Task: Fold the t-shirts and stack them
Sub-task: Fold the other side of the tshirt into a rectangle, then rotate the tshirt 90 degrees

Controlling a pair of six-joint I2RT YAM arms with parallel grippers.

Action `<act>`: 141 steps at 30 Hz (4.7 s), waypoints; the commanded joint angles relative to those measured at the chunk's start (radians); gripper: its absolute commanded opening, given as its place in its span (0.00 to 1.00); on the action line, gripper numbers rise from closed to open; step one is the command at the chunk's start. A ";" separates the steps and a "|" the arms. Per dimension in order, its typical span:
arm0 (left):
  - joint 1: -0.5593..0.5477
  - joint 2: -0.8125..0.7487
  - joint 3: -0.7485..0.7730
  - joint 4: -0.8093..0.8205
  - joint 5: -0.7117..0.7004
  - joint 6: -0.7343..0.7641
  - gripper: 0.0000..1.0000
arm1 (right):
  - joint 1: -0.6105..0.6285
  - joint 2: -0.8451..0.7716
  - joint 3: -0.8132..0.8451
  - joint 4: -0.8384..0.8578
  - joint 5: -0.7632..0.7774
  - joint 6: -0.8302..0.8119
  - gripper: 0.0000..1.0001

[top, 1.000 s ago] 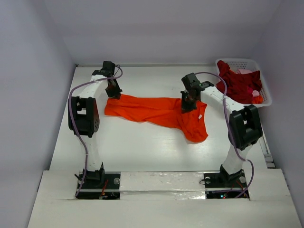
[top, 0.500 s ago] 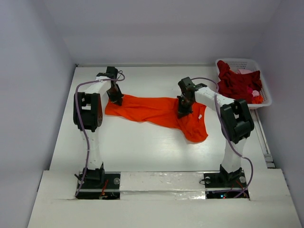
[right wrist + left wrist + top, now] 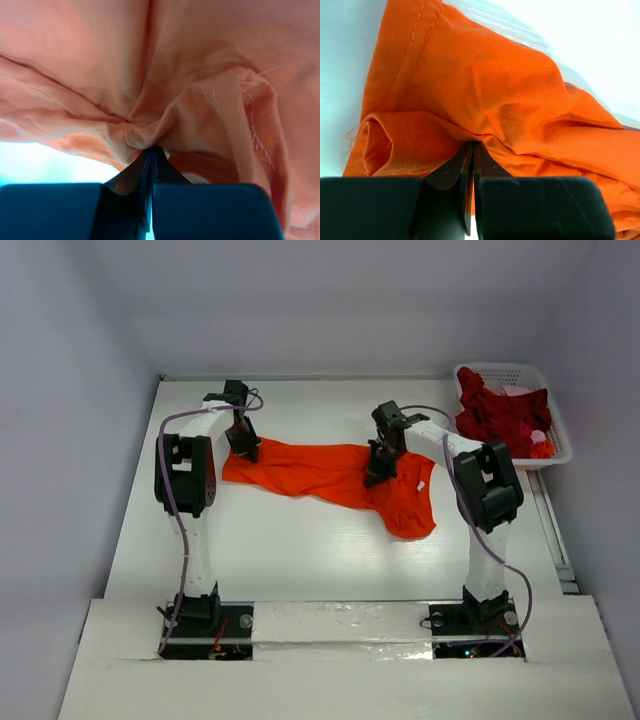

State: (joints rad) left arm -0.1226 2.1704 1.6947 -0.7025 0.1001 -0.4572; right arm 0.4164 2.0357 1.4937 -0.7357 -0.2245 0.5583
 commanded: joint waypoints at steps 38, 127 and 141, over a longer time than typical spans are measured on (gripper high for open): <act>0.021 -0.024 -0.170 -0.020 0.050 -0.015 0.00 | -0.156 -0.008 0.415 -0.163 0.264 -0.044 0.00; -0.166 -0.271 -0.556 0.021 0.128 -0.090 0.00 | -0.037 0.281 0.565 -0.304 0.284 -0.101 0.00; -0.175 -0.382 -0.642 -0.017 0.118 -0.092 0.00 | -0.037 0.406 0.784 -0.367 0.254 -0.103 0.00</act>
State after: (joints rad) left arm -0.2905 1.8042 1.1049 -0.6590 0.2699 -0.5568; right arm 0.3790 2.4210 2.1883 -1.0687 0.0429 0.4603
